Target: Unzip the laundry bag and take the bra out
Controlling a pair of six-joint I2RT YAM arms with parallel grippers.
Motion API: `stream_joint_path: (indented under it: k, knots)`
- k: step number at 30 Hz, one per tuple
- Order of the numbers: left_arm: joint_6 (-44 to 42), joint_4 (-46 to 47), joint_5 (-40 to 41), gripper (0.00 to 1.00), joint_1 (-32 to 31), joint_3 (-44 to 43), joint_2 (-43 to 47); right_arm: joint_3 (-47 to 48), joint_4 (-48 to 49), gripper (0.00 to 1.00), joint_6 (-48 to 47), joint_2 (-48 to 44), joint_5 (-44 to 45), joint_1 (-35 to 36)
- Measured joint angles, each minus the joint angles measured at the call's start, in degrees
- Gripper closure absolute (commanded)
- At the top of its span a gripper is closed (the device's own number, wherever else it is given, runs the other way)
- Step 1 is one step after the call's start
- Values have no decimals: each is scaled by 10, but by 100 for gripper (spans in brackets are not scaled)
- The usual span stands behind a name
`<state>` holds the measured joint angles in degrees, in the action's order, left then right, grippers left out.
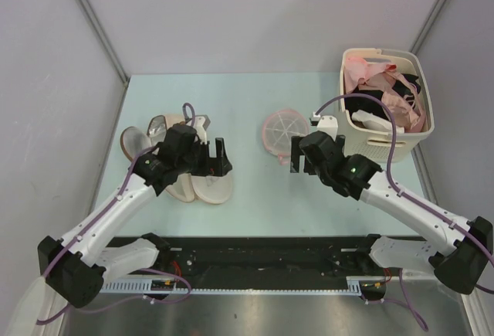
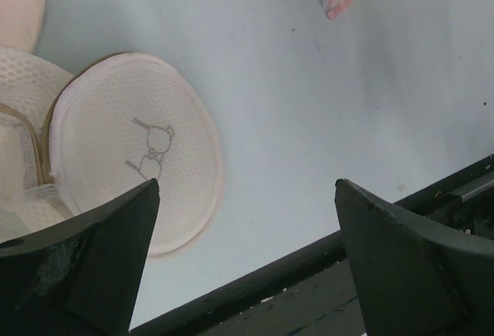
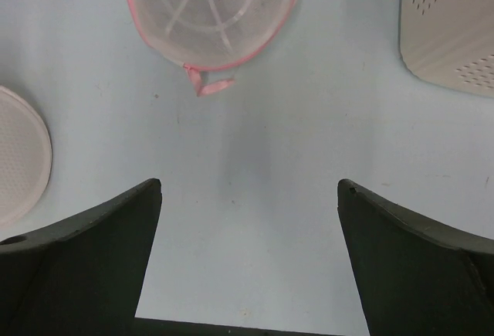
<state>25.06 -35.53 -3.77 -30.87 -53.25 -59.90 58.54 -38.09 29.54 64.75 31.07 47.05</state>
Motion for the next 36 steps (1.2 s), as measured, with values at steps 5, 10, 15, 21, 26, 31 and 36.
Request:
stream_joint_path:
  k: [5, 10, 15, 21, 26, 31, 36]
  knots:
    - [0, 1, -12, 0, 0, 0, -1, -2, 3, 0, 0, -2, -1, 0]
    - [0, 2, -17, 0, 0, 0, -1, -3, 12, 0, 0, 2, -12, 0]
    - [0, 1, -26, 0, 0, -3, -4, -7, 29, 0, 0, 12, -17, 0]
    - [0, 4, -34, 0, 0, -5, -8, -87, 139, 0, -7, 5, -51, -36]
    - [5, 5, -48, 0, 0, -5, -13, -182, 260, 0, 10, 9, -101, -121]
    - [5, 5, -52, 0, 0, -6, -17, -203, 382, 0, 62, 77, -102, -146]
    - [5, 3, -54, 0, 0, -9, -17, -203, 496, 0, 113, 186, -124, -163]
